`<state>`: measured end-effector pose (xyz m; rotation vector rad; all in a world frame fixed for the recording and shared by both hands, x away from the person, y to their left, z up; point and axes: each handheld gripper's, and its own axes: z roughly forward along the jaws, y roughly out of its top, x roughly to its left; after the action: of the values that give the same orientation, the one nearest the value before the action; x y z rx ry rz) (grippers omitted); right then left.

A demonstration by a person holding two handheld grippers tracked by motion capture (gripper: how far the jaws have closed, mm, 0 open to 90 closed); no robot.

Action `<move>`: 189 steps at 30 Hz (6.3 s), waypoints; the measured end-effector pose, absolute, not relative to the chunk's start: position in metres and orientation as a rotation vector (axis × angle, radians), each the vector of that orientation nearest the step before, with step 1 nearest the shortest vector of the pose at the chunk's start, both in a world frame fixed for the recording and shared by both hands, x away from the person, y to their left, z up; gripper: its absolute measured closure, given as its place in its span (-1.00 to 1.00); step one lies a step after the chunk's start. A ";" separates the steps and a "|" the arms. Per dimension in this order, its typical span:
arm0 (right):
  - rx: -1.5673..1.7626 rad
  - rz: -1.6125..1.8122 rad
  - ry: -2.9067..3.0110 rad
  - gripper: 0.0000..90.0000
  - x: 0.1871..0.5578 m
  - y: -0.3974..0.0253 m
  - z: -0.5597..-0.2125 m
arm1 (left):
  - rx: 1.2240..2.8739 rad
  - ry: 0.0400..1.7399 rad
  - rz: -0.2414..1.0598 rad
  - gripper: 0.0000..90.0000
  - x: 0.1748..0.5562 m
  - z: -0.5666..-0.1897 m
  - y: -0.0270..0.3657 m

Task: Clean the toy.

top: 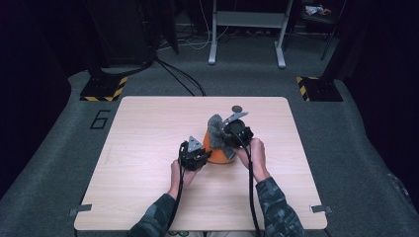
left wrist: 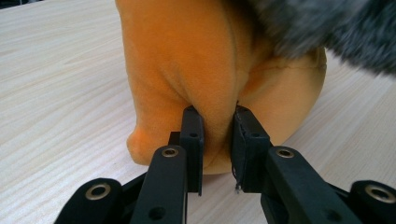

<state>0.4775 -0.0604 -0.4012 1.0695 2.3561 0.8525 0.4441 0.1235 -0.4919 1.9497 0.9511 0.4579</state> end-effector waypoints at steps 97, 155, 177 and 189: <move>1.162 0.839 2.263 0.63 0.480 -0.093 -0.406 | 1.934 0.970 0.383 0.86 0.452 -0.480 0.124; 1.372 0.673 2.300 0.64 0.492 -0.135 -0.462 | 1.934 0.947 0.374 0.83 0.445 -0.483 0.124; 1.010 0.813 2.356 0.63 0.476 -0.054 -0.410 | 1.940 0.940 0.392 0.82 0.444 -0.483 0.121; 1.072 0.803 2.350 0.63 0.481 -0.073 -0.416 | 1.938 0.940 0.376 0.82 0.445 -0.485 0.124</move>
<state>0.4812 -0.0727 -0.4165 1.0722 2.3504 0.8032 0.4452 0.1244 -0.4854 1.9377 0.9399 0.3758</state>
